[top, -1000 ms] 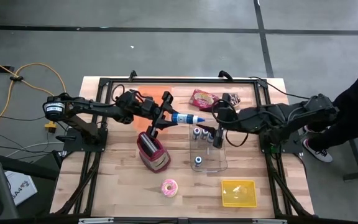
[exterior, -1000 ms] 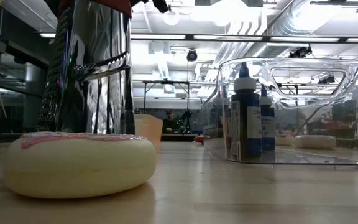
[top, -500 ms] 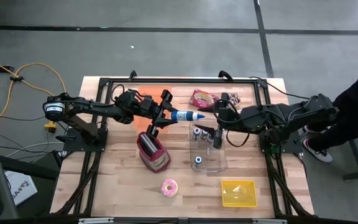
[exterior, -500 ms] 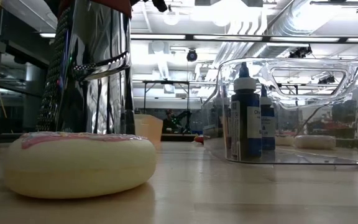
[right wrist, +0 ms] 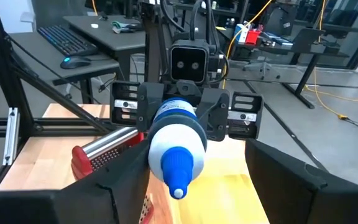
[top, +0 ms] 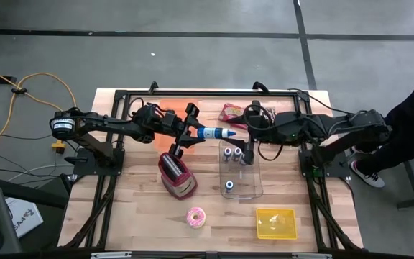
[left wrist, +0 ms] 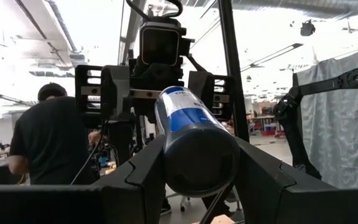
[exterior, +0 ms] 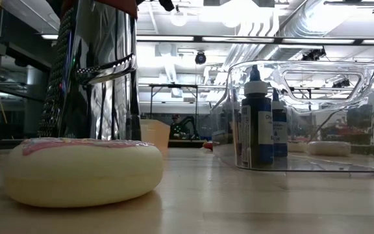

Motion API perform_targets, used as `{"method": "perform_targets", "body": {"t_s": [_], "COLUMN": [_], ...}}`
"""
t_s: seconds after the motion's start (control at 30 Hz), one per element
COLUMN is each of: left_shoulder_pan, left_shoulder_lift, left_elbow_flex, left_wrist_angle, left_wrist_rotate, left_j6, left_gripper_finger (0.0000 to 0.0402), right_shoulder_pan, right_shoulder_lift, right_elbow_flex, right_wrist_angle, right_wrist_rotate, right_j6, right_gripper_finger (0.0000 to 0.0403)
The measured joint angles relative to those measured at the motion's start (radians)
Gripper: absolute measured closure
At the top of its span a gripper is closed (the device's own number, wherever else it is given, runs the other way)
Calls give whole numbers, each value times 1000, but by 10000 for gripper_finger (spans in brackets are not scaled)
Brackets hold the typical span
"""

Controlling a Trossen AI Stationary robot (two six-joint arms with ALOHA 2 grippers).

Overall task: Pick & Place Food Item
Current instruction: Put the blue food coloring bottle into the transparent bin

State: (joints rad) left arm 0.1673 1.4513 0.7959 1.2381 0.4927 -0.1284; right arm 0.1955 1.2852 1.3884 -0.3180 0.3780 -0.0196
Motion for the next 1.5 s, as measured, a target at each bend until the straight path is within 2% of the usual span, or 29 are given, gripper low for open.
{"method": "perform_targets", "body": {"t_s": [0.23, 0.83, 1.2, 1.5], "left_shoulder_pan": [3, 4, 3, 3], "left_shoulder_lift": [0, 0, 0, 0], "left_elbow_flex": [0, 0, 0, 0], "left_wrist_angle": [-1, -5, -3, 0], "left_wrist_rotate": [0, 8, 4, 3], "left_j6": [-1, -3, -9, -52], "left_gripper_finger": [249, 249, 247, 198], "right_shoulder_pan": [0, 1, 0, 0], "right_shoulder_lift": [0, 1, 1, 2], "right_elbow_flex": [0, 0, 0, 0], "right_wrist_angle": [0, -7, -7, -11], "right_wrist_rotate": [-1, -44, -56, -68], "right_j6": [0, 0, 18, 28], "right_gripper_finger": [166, 298, 298, 297]}}
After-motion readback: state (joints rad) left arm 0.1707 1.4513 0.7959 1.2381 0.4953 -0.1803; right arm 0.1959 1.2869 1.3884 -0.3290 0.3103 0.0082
